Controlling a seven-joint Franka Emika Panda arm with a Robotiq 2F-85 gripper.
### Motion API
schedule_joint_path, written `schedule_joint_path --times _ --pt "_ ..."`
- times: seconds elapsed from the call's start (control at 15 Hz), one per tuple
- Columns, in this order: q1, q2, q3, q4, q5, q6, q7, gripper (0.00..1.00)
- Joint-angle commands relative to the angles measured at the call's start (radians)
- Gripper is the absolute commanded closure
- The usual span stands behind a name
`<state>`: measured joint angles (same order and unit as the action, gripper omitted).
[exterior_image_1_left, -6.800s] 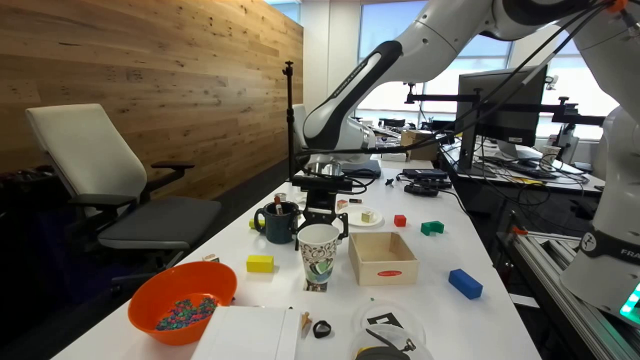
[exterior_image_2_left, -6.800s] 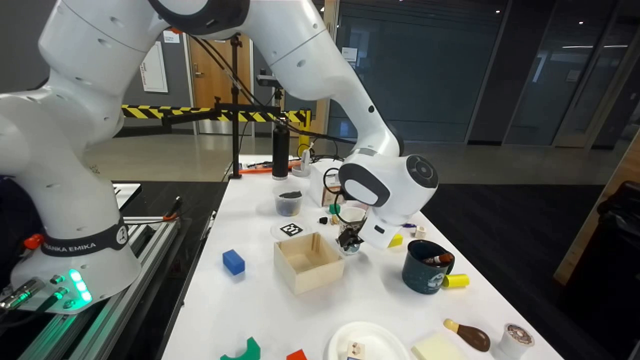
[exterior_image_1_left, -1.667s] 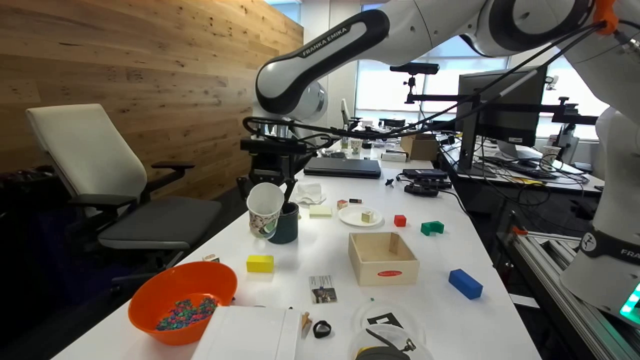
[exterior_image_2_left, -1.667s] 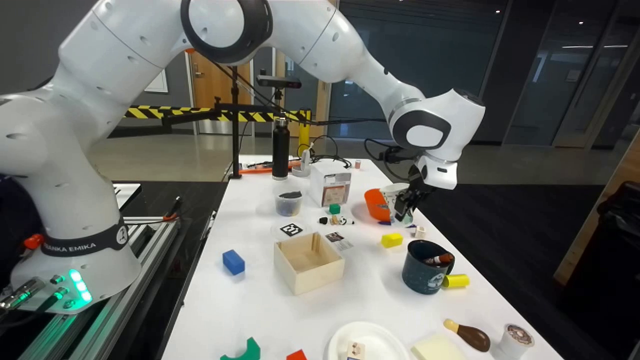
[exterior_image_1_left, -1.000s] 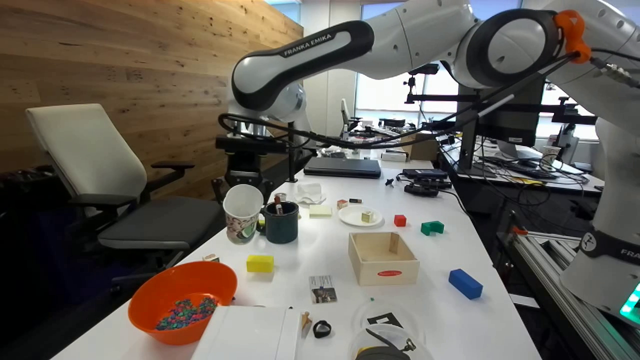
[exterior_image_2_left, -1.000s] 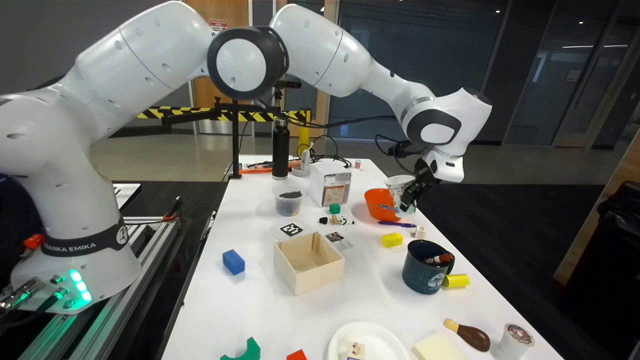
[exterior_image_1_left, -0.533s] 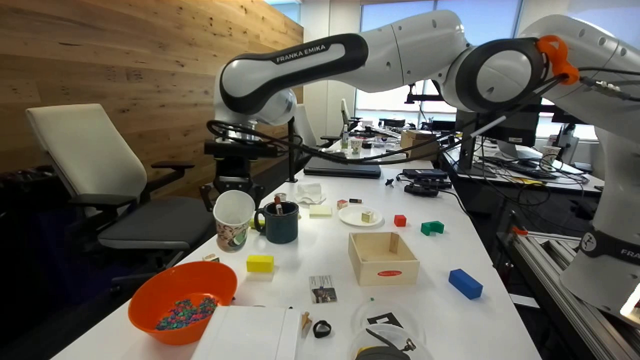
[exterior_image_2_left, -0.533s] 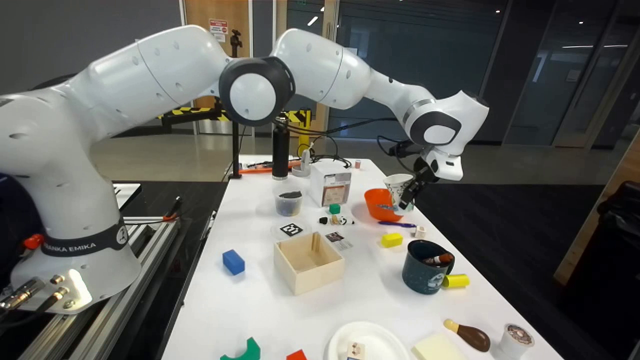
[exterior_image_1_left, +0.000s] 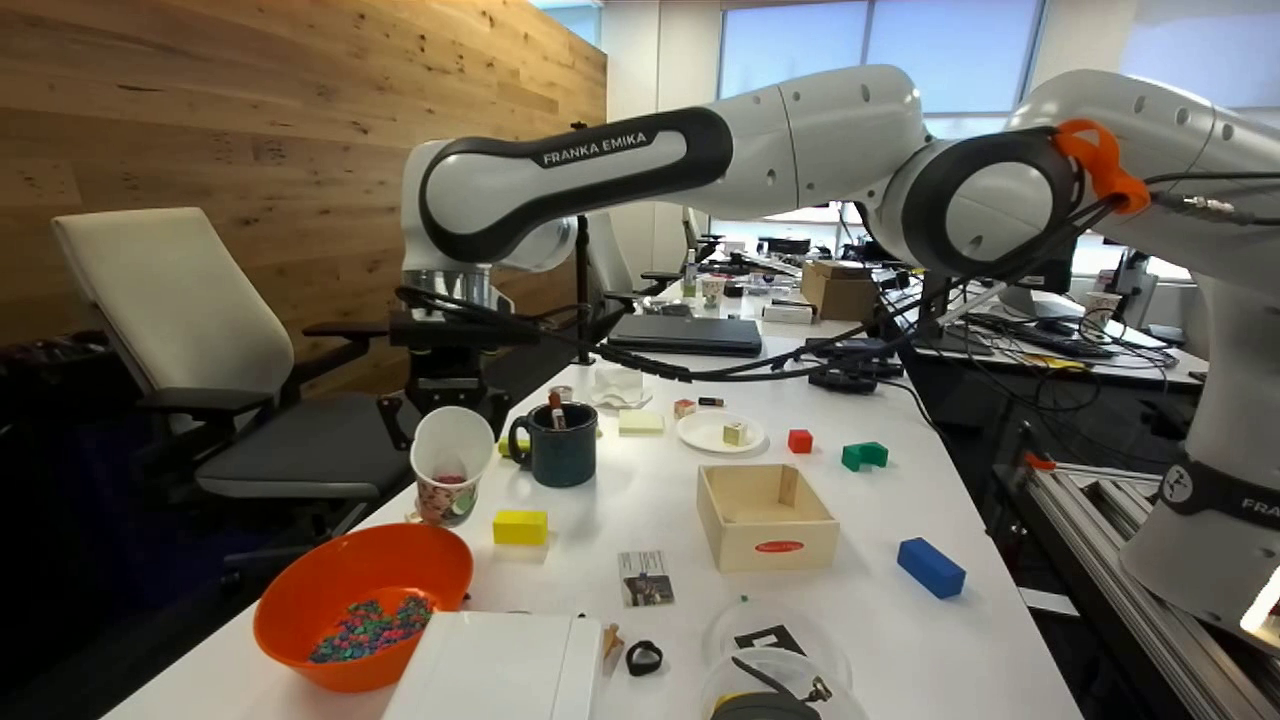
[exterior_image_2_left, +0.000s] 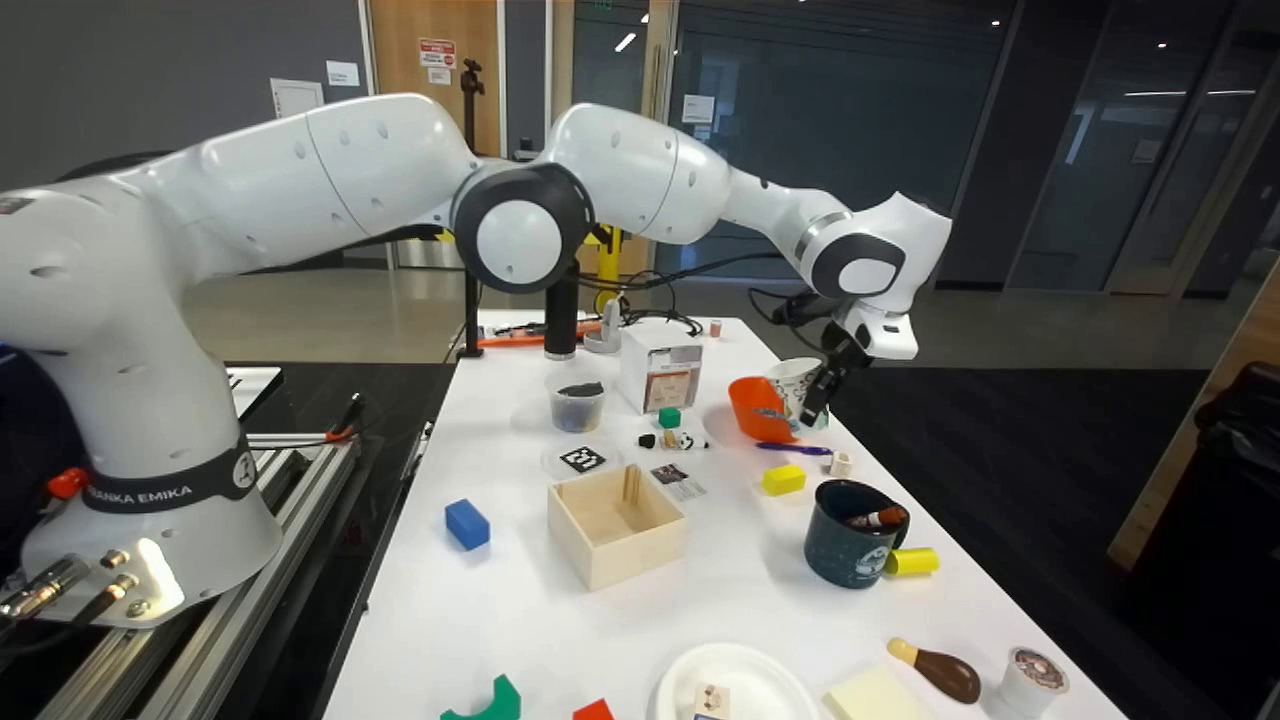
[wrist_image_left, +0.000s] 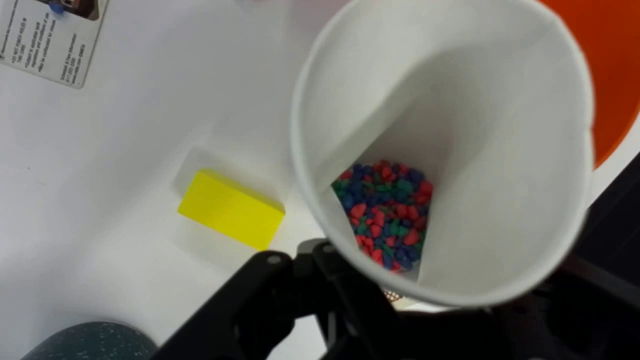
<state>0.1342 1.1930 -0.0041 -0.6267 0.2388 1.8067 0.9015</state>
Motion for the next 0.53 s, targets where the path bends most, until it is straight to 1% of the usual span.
schedule_joint_path --times 0.0,0.2,0.47 --pt "0.017 0.054 -0.028 0.095 -0.037 -0.003 0.011 0.80" --pt "0.015 0.060 -0.039 0.107 -0.023 0.012 0.013 0.80" --pt "0.019 0.063 -0.086 0.122 -0.031 0.089 0.056 0.80"
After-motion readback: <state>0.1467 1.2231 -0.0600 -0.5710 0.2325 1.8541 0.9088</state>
